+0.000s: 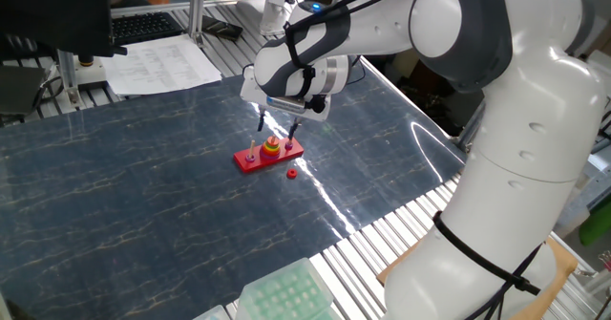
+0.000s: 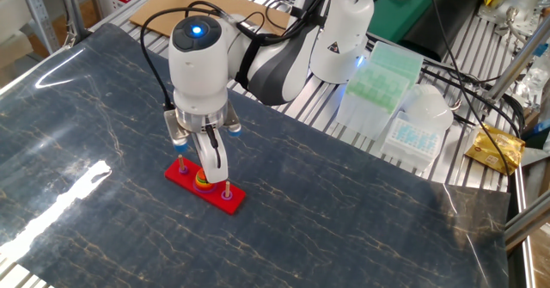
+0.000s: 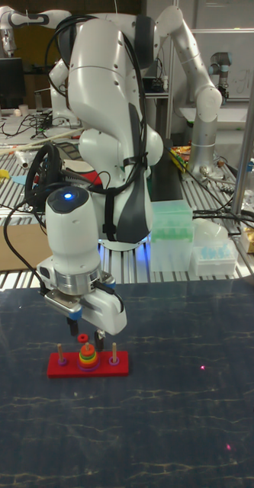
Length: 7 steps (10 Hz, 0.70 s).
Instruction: Take out one Hanoi block and throw it aside
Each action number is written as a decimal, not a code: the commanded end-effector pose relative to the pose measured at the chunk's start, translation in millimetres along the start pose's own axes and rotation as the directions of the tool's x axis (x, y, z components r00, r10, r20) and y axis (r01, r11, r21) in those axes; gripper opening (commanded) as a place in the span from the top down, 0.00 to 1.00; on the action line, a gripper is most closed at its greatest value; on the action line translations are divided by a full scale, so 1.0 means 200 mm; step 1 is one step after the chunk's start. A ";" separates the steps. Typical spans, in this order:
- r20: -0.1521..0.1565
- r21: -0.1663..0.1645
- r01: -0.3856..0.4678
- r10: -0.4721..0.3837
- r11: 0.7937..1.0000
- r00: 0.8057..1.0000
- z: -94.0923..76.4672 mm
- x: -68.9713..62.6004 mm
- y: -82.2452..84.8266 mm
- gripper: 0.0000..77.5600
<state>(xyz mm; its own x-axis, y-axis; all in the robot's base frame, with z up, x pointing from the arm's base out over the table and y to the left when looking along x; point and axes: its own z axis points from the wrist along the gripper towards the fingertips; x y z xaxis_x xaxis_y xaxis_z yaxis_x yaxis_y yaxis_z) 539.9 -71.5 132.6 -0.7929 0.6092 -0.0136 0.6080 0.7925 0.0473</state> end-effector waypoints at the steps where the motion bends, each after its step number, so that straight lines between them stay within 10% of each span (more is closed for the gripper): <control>1: -0.001 0.001 0.004 -0.004 1.000 1.000 -0.01 0.00 0.00 0.00; 7: 0.001 0.001 -0.004 0.004 1.000 1.000 0.07 0.00 0.02 0.00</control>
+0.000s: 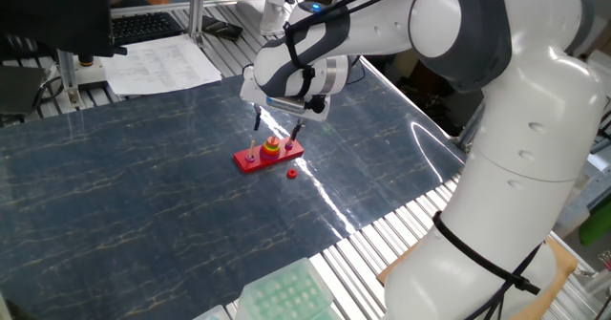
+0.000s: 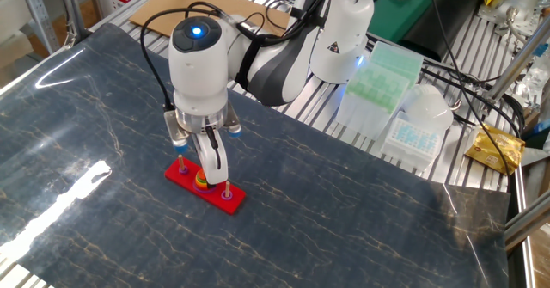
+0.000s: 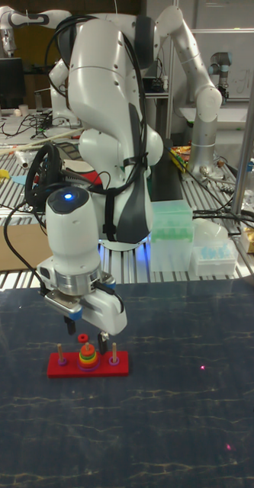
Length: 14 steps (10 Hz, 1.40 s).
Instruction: Take out one Hanoi block and throw it aside
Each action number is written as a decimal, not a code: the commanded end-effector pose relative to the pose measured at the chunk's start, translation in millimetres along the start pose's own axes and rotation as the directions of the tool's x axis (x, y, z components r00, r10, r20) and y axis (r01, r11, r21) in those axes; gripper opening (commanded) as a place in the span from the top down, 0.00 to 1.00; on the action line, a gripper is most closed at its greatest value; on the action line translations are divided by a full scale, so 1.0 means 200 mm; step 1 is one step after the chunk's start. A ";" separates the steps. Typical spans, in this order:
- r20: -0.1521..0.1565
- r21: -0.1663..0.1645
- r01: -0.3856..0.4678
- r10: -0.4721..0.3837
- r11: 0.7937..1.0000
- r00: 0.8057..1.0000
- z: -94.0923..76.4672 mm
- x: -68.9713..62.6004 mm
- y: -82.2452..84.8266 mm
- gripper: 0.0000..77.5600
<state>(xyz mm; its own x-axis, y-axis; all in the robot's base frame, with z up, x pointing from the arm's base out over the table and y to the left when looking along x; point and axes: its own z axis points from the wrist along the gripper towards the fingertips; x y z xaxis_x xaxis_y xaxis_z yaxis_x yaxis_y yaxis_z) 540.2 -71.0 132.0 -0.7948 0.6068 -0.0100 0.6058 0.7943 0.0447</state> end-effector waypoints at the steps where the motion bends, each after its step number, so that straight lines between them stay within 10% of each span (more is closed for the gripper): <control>1: 0.005 -0.001 -0.007 0.007 1.000 1.000 0.07 -0.01 0.02 0.00; 14: 0.025 0.005 0.004 -0.004 1.000 1.000 0.15 0.02 0.00 0.00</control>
<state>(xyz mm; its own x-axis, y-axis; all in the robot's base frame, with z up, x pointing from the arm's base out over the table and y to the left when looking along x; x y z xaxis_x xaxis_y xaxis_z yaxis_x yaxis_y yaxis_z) 538.0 -67.6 100.9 -0.7967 0.6035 -0.0314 0.6023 0.7972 0.0402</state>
